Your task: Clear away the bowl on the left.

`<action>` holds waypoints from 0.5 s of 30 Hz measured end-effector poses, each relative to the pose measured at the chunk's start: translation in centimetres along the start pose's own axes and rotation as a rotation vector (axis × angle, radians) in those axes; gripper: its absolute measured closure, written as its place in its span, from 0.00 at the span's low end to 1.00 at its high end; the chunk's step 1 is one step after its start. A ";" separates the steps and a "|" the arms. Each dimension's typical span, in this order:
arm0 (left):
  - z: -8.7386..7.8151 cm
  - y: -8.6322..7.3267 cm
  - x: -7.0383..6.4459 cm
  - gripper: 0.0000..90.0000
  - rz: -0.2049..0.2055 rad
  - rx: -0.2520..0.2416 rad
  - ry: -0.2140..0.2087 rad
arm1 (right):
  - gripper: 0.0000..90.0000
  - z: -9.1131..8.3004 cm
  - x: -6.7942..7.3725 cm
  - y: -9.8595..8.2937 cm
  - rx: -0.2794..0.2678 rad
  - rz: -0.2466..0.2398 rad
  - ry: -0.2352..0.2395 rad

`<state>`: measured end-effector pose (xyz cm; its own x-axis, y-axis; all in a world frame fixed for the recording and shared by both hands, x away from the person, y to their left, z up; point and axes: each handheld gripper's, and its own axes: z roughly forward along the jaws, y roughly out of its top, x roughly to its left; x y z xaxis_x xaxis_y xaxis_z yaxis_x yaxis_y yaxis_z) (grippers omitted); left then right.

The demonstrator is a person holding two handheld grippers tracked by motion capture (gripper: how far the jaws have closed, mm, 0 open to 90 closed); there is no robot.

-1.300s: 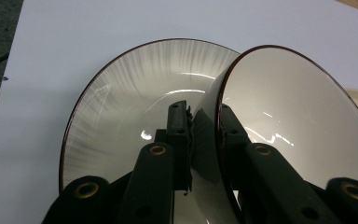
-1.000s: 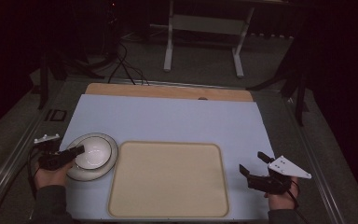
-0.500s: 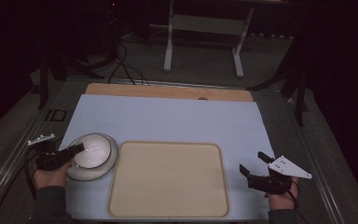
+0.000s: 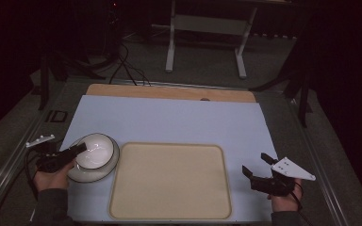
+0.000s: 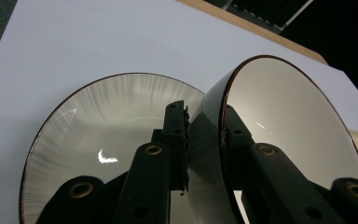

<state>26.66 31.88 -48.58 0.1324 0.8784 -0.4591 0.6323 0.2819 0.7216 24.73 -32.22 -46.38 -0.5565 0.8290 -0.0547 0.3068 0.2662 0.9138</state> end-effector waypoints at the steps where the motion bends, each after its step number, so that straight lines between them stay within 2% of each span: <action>1: 0.0 0.0 -0.1 0.86 0.000 -0.005 -0.002 | 0.16 0.0 0.0 0.0 0.000 0.000 0.000; 15: -0.2 0.1 -1.5 0.86 0.016 -0.025 -0.038 | 0.16 0.0 0.0 0.0 0.000 0.000 0.000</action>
<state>26.35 30.67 -47.67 0.1721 0.8677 -0.4664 0.6107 0.2776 0.7416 24.72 -32.21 -46.37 -0.5564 0.8291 -0.0552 0.3066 0.2665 0.9138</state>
